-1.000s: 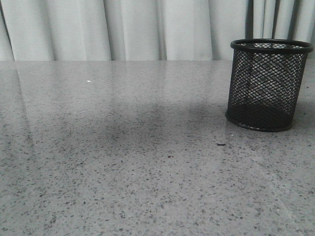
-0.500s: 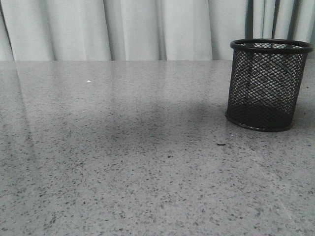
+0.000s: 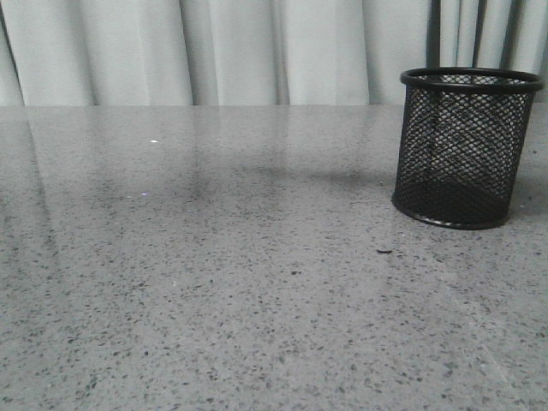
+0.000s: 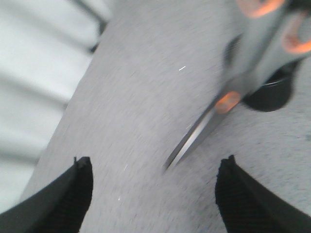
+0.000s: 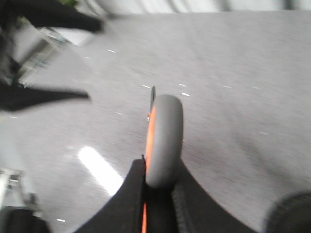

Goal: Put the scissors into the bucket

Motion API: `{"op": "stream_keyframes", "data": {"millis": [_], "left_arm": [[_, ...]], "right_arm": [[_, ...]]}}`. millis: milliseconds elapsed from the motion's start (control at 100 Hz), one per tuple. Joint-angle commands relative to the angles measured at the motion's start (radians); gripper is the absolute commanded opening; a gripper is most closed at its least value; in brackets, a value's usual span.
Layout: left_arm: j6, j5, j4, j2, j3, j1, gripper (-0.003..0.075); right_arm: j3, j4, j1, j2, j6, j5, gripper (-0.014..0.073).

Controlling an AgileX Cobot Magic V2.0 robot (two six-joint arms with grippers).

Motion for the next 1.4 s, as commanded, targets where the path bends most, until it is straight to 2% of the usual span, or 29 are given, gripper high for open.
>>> {"op": "stream_keyframes", "data": {"millis": [0, 80, 220, 330, 470, 670, 1020, 1390], "left_arm": [[-0.09, -0.024, -0.04, -0.047, -0.029, 0.107, 0.0492], [-0.1, 0.012, -0.072, -0.055, -0.029, 0.205, 0.0492], [-0.1, 0.073, -0.162, -0.066, -0.029, 0.367, 0.0492], [-0.1, 0.107, -0.245, -0.075, -0.029, 0.472, 0.0492], [-0.1, 0.11, -0.316, -0.09, -0.029, 0.551, 0.0492], [-0.1, 0.108, -0.322, -0.101, -0.029, 0.568, 0.0492], [-0.1, 0.108, -0.322, -0.101, -0.029, 0.568, 0.0492], [-0.1, 0.108, -0.322, -0.101, -0.029, 0.568, 0.0492]], "right_arm": [[-0.092, -0.123, -0.006, -0.015, 0.111, -0.033, -0.0048], [-0.151, -0.279, -0.006, -0.015, 0.196, -0.006, -0.0048], [-0.23, -0.478, -0.006, -0.015, 0.296, 0.067, -0.0048], [-0.278, -0.549, -0.006, -0.015, 0.319, 0.137, -0.0048], [-0.323, -0.585, -0.006, -0.015, 0.342, 0.214, -0.0048], [-0.338, -0.737, -0.006, -0.015, 0.411, 0.277, -0.0048], [-0.334, -0.738, 0.021, -0.029, 0.417, 0.279, -0.0049], [-0.234, -0.775, 0.055, -0.111, 0.424, 0.279, -0.0049]]}}
